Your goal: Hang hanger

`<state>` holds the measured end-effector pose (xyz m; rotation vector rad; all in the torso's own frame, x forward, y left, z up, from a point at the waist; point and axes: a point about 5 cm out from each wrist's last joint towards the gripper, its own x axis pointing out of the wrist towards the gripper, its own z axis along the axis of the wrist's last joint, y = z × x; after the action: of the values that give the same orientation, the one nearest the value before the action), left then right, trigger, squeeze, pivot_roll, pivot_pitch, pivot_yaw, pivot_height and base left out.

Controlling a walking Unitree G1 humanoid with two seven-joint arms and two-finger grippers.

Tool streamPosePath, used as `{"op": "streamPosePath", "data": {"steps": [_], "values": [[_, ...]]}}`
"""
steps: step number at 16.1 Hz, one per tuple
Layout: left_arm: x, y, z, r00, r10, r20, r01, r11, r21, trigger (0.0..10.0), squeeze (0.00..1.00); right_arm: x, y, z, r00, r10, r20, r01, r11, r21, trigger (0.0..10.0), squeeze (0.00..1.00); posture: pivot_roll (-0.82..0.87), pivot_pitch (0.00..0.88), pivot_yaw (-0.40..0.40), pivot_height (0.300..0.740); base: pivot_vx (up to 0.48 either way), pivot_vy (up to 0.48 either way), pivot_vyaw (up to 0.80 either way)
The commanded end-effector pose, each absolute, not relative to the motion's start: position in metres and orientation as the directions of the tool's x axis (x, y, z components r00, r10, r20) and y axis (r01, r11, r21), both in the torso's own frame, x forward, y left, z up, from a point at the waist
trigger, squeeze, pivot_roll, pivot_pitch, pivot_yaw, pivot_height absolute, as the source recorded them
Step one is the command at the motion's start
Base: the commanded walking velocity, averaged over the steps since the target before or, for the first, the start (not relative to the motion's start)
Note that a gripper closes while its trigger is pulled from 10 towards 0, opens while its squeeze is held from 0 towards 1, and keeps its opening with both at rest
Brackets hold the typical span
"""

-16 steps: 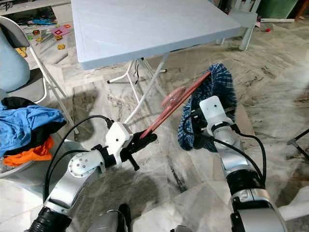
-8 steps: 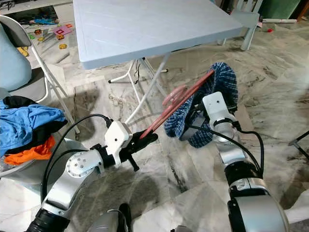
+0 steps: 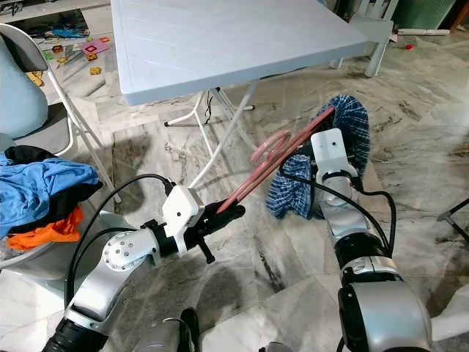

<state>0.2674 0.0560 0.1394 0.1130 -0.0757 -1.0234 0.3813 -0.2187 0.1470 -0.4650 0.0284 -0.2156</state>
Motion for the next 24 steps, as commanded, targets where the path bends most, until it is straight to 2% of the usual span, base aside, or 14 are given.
{"op": "streamPosePath", "data": {"steps": [1, 19, 22, 24], "values": [[0.266, 0.054, 0.146, 0.510, -0.859, 0.038, 0.849, 0.510, 0.137, 0.0, 0.00, 0.381, -0.225, 0.149, 0.970, -0.243, 0.029, 0.231, 0.875, -0.425, 0.0, 0.00, 0.01, 0.137, 0.012, 0.740, 0.000, 0.000, 0.00], [0.274, 0.056, 0.136, 0.541, -0.841, 0.005, 0.831, 0.536, 0.150, 0.0, 0.00, 0.379, -0.246, 0.156, 0.949, -0.309, 0.063, 0.310, 0.875, -0.373, 0.0, 0.00, 0.00, 0.129, 0.007, 0.740, 0.000, 0.000, 0.00], [0.274, 0.055, 0.132, 0.538, -0.842, -0.023, 0.834, 0.529, 0.158, 0.0, 0.00, 0.378, -0.248, 0.155, 0.947, -0.316, 0.060, 0.315, 0.874, -0.369, 0.0, 0.00, 0.00, 0.125, 0.008, 0.740, 0.000, 0.000, 0.00], [0.271, 0.061, 0.112, 0.532, -0.835, -0.145, 0.843, 0.506, 0.182, 0.0, 0.00, 0.383, -0.248, 0.174, 0.936, -0.325, 0.135, 0.351, 0.877, -0.329, 0.0, 0.00, 0.00, 0.124, 0.007, 0.740, 0.000, 0.000, 0.00]]}}
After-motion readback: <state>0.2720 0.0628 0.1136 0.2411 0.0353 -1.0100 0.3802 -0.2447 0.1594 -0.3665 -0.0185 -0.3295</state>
